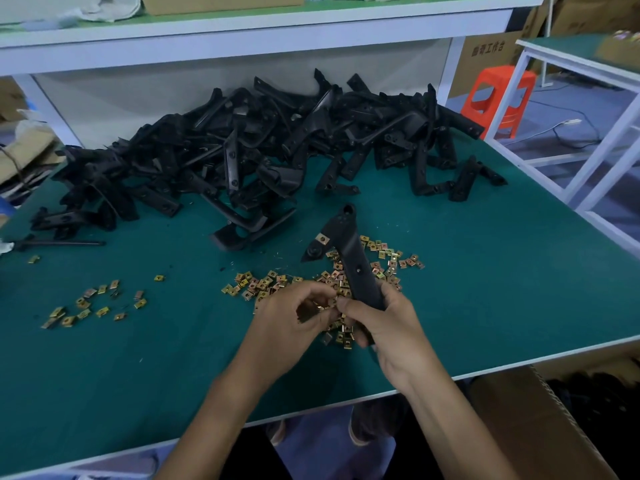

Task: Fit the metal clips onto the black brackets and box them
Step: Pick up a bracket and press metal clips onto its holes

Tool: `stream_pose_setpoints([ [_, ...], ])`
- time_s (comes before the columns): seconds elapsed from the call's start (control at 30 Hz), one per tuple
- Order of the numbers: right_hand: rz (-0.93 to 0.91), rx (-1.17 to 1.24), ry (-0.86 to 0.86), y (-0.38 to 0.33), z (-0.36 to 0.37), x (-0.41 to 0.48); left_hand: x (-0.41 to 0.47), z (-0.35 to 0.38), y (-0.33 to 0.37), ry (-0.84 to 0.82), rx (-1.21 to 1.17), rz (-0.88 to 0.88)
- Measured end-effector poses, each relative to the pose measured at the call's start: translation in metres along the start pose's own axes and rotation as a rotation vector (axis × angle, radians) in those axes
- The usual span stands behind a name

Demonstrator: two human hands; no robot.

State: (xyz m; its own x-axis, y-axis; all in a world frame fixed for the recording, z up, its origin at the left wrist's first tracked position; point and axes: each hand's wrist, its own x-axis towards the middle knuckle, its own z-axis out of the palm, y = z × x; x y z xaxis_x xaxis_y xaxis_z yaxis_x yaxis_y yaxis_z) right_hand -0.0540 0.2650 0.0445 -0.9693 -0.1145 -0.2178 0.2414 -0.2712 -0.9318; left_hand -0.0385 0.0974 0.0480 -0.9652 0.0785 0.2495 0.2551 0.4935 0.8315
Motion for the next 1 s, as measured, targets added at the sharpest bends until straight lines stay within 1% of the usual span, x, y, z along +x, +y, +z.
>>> stream_pose_setpoints([
  [0.1, 0.033, 0.035, 0.004, 0.001, 0.004, 0.000, 0.000, 0.003, 0.000, 0.019, -0.004, -0.004],
  [0.23, 0.017, -0.028, 0.055, -0.002, 0.006, 0.004, 0.007, 0.003, -0.001, 0.016, 0.003, -0.051],
  [0.37, -0.013, -0.057, 0.036, 0.000, 0.001, 0.003, 0.009, 0.000, -0.007, 0.022, -0.193, -0.131],
  [0.47, -0.055, -0.093, 0.038, 0.001, -0.012, 0.001, 0.008, -0.007, -0.010, 0.095, -0.325, -0.215],
  [0.57, -0.096, -0.138, 0.035, 0.003, -0.026, -0.002, 0.010, -0.021, -0.011, 0.161, -0.478, -0.252],
  [0.67, -0.130, -0.186, 0.033, 0.005, -0.032, -0.004, 0.014, -0.032, -0.004, 0.180, -0.636, -0.275],
  [0.8, -0.178, -0.235, 0.007, 0.013, -0.030, -0.008, 0.019, -0.036, 0.009, 0.172, -0.640, -0.263],
  [1.0, -0.198, -0.262, 0.006, 0.016, -0.028, -0.012, 0.023, -0.030, 0.025, 0.132, -0.605, -0.237],
])
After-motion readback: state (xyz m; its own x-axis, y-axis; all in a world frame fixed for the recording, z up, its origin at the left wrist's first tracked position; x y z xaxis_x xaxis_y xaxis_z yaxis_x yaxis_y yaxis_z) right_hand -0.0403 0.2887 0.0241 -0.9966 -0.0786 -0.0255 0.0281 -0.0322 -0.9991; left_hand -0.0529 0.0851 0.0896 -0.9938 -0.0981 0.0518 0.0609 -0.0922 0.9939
